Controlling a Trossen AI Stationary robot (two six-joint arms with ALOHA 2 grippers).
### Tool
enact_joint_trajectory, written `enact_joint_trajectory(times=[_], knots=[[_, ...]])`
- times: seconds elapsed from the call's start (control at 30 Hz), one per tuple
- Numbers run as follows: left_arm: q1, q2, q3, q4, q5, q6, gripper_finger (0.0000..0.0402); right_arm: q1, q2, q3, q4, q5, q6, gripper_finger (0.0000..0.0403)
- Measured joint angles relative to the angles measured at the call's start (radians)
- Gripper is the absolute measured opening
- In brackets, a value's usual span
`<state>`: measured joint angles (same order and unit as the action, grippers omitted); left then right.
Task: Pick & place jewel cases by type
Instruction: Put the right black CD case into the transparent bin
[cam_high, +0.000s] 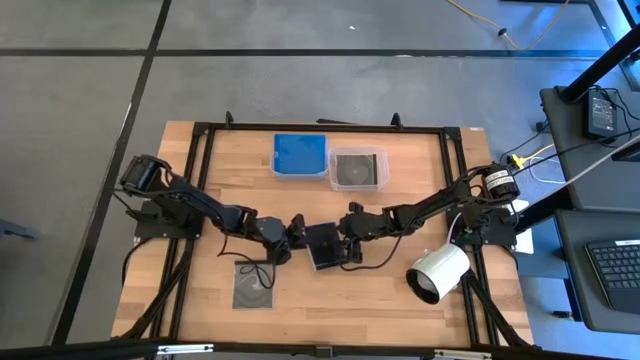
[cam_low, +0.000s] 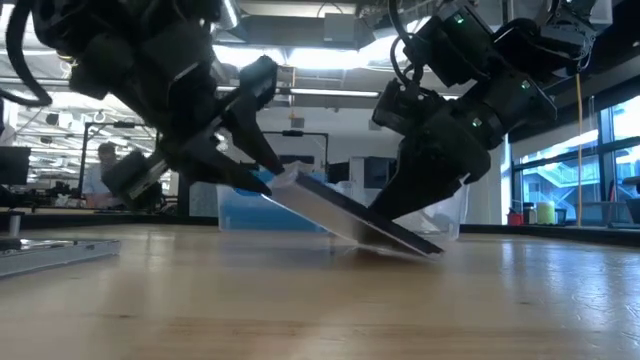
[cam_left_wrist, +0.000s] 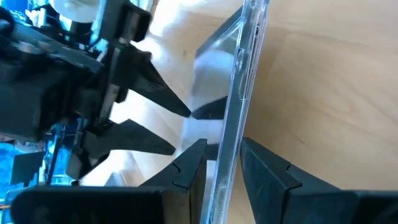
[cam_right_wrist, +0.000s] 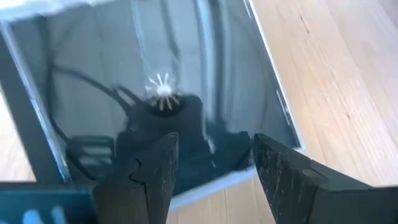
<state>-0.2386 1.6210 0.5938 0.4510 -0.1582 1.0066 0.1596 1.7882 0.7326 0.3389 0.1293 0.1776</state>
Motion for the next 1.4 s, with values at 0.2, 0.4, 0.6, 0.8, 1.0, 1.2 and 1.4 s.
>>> enact_joint_trajectory(times=[0.2, 0.4, 0.6, 0.8, 1.0, 1.2, 1.4], knots=[[-0.003, 0.039, 0.0, 0.068, -0.07, 0.003, 0.0082, 0.0, 0.0, 0.001, 0.003, -0.004, 0.0, 0.021], [-0.002, 0.046, 0.0, 0.115, -0.071, 0.074, 0.0073, -0.001, 0.0, 0.002, 0.01, -0.027, 0.001, 0.021], [-0.002, 0.046, 0.0, 0.13, -0.066, 0.089, 0.0072, -0.001, 0.0, 0.002, 0.014, -0.027, 0.0, 0.021], [-0.002, 0.046, 0.0, 0.128, -0.064, 0.058, 0.006, -0.001, 0.0, 0.002, 0.016, -0.026, -0.031, 0.021], [-0.009, 0.046, 0.0, 0.098, -0.066, 0.035, 0.0035, -0.001, 0.0, 0.009, 0.02, -0.025, -0.074, 0.021], [-0.026, 0.046, 0.0, 0.096, -0.102, 0.021, 0.0046, 0.0, -0.015, 0.045, -0.019, 0.016, -0.137, 0.021], [-0.053, 0.046, 0.0, 0.086, -0.201, -0.036, 0.0037, 0.047, -0.136, 0.141, -0.299, 0.237, -0.166, 0.021]])
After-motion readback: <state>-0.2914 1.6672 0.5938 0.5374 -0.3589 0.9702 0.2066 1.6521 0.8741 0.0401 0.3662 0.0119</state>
